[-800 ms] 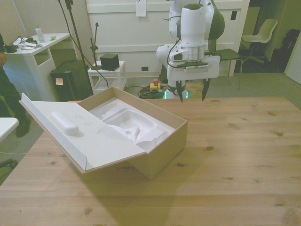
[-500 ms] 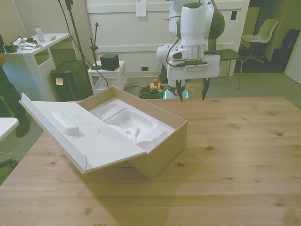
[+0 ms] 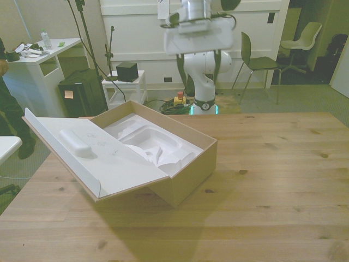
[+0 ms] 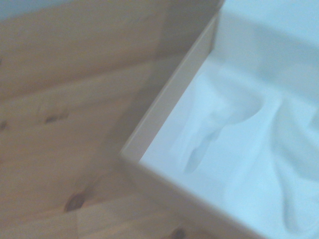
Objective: Close the box
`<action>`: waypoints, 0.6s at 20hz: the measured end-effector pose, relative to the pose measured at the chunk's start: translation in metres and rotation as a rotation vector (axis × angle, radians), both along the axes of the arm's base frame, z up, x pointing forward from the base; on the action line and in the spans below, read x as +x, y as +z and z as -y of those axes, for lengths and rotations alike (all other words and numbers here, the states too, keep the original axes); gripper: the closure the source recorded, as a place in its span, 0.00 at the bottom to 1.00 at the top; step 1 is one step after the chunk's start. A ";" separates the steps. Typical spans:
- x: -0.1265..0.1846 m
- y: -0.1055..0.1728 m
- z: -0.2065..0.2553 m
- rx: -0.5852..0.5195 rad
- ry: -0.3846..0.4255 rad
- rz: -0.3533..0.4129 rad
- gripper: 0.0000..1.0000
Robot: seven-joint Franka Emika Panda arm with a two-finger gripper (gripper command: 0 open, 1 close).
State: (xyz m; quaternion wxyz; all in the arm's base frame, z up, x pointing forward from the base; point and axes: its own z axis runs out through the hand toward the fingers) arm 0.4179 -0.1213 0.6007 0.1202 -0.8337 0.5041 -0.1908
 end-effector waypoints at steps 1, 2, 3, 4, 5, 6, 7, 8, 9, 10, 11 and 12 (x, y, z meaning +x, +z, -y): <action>0.002 0.018 0.020 0.003 -0.031 0.024 0.00; 0.005 0.034 0.039 0.003 -0.060 0.046 0.00; 0.009 0.047 0.058 -0.001 -0.091 0.071 0.00; 0.014 0.059 0.076 -0.007 -0.123 0.093 0.00; 0.020 0.067 0.094 -0.015 -0.151 0.108 0.00; 0.027 0.073 0.111 -0.026 -0.180 0.125 0.00; 0.034 0.076 0.128 -0.037 -0.209 0.138 0.00; 0.041 0.077 0.147 -0.048 -0.237 0.145 0.00; 0.048 0.077 0.166 -0.058 -0.266 0.148 0.00; 0.055 0.077 0.185 -0.071 -0.296 0.152 0.00; 0.062 0.076 0.204 -0.084 -0.325 0.155 0.00; 0.069 0.075 0.223 -0.103 -0.354 0.161 0.00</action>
